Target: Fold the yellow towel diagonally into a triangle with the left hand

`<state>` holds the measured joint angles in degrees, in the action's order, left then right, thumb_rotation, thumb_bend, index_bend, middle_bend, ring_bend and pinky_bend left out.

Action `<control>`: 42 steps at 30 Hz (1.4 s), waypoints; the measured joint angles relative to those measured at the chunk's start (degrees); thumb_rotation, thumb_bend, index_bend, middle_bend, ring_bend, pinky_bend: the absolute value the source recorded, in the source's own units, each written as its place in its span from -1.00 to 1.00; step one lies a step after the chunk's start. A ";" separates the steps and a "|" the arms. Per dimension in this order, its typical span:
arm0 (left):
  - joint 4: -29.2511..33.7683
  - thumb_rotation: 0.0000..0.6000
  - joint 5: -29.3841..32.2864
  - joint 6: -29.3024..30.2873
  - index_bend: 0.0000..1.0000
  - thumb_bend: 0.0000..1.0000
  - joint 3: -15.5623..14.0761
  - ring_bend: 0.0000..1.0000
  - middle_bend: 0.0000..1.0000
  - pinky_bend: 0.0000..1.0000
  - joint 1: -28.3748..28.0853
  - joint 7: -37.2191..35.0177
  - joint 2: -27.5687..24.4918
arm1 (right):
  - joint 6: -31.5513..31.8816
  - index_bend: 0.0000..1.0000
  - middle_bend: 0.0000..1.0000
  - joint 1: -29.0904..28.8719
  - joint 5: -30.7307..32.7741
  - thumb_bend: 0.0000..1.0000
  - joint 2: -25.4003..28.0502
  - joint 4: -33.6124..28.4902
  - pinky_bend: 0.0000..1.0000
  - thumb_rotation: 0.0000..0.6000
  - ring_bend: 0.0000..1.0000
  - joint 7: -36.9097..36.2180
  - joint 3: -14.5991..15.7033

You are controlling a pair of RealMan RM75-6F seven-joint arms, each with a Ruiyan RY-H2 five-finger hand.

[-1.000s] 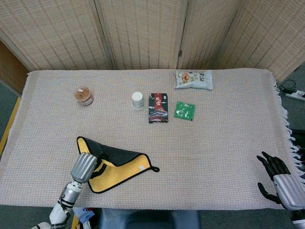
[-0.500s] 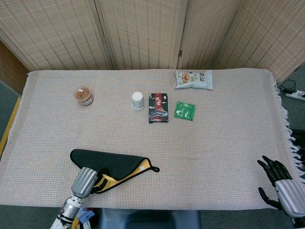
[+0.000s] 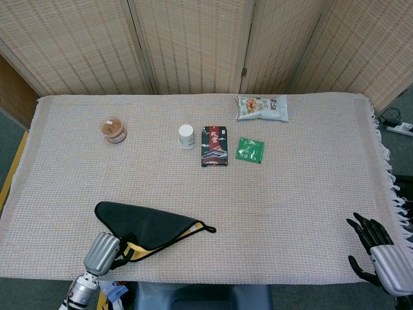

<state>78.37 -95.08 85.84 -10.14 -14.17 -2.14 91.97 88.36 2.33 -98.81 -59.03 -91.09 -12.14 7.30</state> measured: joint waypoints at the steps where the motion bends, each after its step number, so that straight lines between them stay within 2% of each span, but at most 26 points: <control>1: -0.01 1.00 -0.16 0.08 0.13 0.02 -0.24 1.00 1.00 1.00 0.36 -0.51 -0.13 | -0.10 -1.00 -1.00 -0.06 -0.06 -0.02 0.01 -0.25 -1.00 1.00 -1.00 0.32 0.00; 5: -0.45 1.00 -0.58 -0.21 0.01 0.01 -0.87 1.00 1.00 1.00 1.30 -2.00 -0.38 | -0.38 -1.00 -1.00 -0.22 -0.35 -0.02 -0.04 -0.99 -1.00 1.00 -1.00 1.37 0.05; 7: -0.61 1.00 -0.56 -0.99 -0.18 0.01 -1.09 1.00 1.00 1.00 1.43 -2.40 -0.59 | -0.46 -1.00 -1.00 -0.21 -0.41 -0.02 -0.10 -1.28 -1.00 1.00 -1.00 1.77 0.11; 10: -0.23 1.00 -0.27 -2.75 -0.57 -0.01 -1.55 1.00 1.00 1.00 1.52 -2.60 -1.38 | -0.51 -1.00 -1.00 -0.12 -0.29 -0.02 -0.16 -1.49 -1.00 1.00 -1.00 2.10 0.17; 13: 0.85 1.00 0.25 -3.96 -0.72 -0.06 -1.68 1.00 1.00 1.00 1.70 -2.38 -2.66 | -0.50 -1.00 -1.00 -0.07 -0.27 -0.02 -0.17 -1.66 -1.00 1.00 -1.00 2.25 0.20; 17: 2.33 1.00 0.47 -4.09 -0.72 -0.07 -1.22 1.00 1.00 1.00 1.86 -1.75 -4.40 | -0.44 -1.00 -1.00 -0.07 -0.28 -0.02 -0.15 -1.72 -1.00 1.00 -1.00 2.26 0.18; 23: 5.38 1.00 0.68 -3.14 -0.52 -0.06 0.13 1.00 1.00 1.00 2.05 -0.52 -8.50 | -0.75 -1.00 -1.00 -0.21 -0.03 -0.02 -0.32 -1.41 -1.00 1.00 -1.00 1.93 0.12; 31: 9.84 1.00 2.80 -2.25 -0.44 -0.06 4.39 1.00 1.00 1.00 1.62 -0.43 -13.81 | -1.82 -1.00 -1.00 -0.87 0.54 -0.02 -0.70 -1.26 -1.00 1.00 -1.00 1.85 -0.26; 37: 10.94 1.00 5.79 -7.73 -0.46 -0.06 5.00 1.00 1.00 1.00 0.25 0.24 -15.36 | -3.13 -1.00 -1.00 -1.47 1.55 -0.02 -1.13 -0.78 -1.00 1.00 -1.00 1.44 -0.59; 42: 12.73 1.00 10.64 -15.73 -0.49 0.17 5.65 1.00 1.00 1.00 -2.03 2.48 -17.65 | -4.07 -1.00 -1.00 -2.03 2.34 -0.02 -1.48 0.08 -1.00 1.00 -1.00 0.28 -0.90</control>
<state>91.10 -84.43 70.10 -4.49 -16.20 0.34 74.33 84.29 0.30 -96.46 -60.51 -91.01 -11.85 6.40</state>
